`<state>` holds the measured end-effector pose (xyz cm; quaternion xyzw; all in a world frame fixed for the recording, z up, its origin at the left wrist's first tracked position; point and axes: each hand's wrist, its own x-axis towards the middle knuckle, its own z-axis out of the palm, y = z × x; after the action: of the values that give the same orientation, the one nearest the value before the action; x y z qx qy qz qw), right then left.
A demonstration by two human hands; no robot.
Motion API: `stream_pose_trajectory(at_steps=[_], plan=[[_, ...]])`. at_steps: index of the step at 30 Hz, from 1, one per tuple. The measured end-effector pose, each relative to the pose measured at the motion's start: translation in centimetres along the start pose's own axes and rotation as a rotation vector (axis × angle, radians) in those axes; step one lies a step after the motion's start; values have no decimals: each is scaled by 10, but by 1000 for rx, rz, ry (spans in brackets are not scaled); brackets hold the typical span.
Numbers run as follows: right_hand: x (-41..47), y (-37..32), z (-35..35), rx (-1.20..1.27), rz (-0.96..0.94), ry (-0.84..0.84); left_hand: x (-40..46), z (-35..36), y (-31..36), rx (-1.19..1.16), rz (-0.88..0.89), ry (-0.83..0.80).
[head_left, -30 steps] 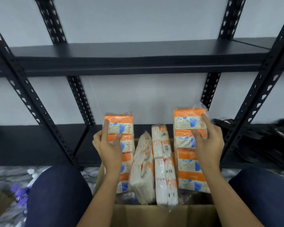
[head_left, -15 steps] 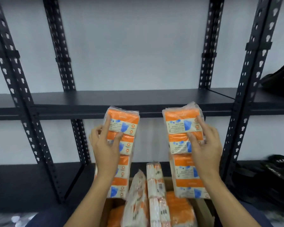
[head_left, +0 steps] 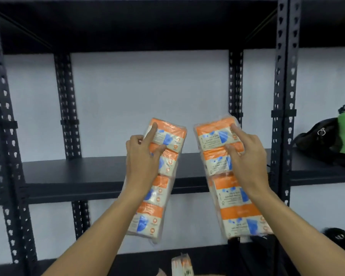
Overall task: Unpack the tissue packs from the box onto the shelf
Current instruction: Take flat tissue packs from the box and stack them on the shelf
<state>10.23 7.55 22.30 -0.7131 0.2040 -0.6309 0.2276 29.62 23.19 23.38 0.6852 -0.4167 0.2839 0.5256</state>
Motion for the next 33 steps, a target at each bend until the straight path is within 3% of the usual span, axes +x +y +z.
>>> stream_pose_trajectory(at_steps=[6, 11, 27, 30, 33], plan=[[74, 8, 17, -119, 17, -27, 63, 46, 9, 74, 60, -35], [123, 29, 39, -254, 38, -56, 107, 87, -1, 110, -13, -98], [172, 134, 103, -634, 260, -343, 136, 205, -68, 391, -317, -575], [171, 146, 106, -702, 320, -445, 137, 212, -71, 470, -100, -576], [173, 145, 104, -728, 335, -554, 135, 219, -68, 373, 69, -670]])
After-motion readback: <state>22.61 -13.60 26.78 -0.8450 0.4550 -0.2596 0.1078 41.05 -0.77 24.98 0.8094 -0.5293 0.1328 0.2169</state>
